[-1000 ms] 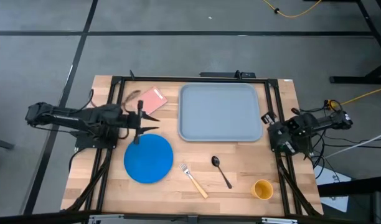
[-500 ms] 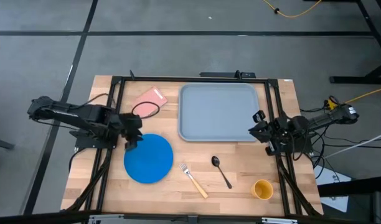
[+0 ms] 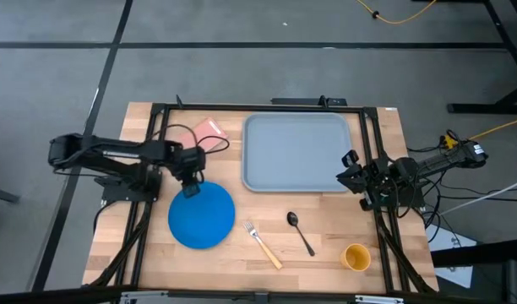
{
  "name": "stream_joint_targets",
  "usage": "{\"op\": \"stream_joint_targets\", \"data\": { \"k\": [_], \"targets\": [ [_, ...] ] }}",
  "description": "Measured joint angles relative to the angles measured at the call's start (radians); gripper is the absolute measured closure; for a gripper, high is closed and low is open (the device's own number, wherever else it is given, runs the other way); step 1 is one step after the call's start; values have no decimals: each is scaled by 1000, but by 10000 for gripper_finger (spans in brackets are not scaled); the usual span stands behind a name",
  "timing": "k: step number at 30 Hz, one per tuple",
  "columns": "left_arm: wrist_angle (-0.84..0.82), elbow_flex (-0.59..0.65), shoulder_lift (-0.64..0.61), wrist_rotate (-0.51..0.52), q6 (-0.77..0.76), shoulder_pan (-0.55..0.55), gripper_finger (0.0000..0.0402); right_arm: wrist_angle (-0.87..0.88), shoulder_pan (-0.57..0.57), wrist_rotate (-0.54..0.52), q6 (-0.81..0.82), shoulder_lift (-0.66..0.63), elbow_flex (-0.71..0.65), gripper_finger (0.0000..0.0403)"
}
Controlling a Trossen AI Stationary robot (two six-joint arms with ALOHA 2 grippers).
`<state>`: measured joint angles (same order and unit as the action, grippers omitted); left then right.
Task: Pick and place plate/cup/fork/spoon on tray
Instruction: Put the plate on the gray tray
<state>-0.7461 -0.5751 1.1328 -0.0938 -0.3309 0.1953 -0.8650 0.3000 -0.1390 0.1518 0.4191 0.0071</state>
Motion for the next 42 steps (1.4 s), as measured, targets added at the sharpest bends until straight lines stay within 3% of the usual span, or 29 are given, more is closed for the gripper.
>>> {"op": "stream_joint_targets", "data": {
  "k": [7, 16, 23, 32, 35, 38, 42],
  "targets": [
    [37, 0, 99, -151, 84, 89, 280, 20, 0, 0, -2, 0, 0, 354],
    [41, 0, 133, -186, 182, 150, 280, 57, 0, 0, 5, 0, 0, 354],
    [43, 0, 198, -263, 206, 133, 280, 81, 0, 0, 30, 0, 0, 354],
    [60, -4, 272, -272, 203, 96, 283, 85, 0, 1, 30, 0, 0, 354],
    [63, -3, 268, -282, 184, 91, 315, 85, 0, 1, 30, 0, 0, 354],
    [96, 0, 257, -342, 120, 86, 376, 86, 0, 1, 30, 0, 0, 354],
    [122, -16, 206, -459, 47, 108, 395, 94, 0, 1, 29, 0, 0, 354]
  ]
}}
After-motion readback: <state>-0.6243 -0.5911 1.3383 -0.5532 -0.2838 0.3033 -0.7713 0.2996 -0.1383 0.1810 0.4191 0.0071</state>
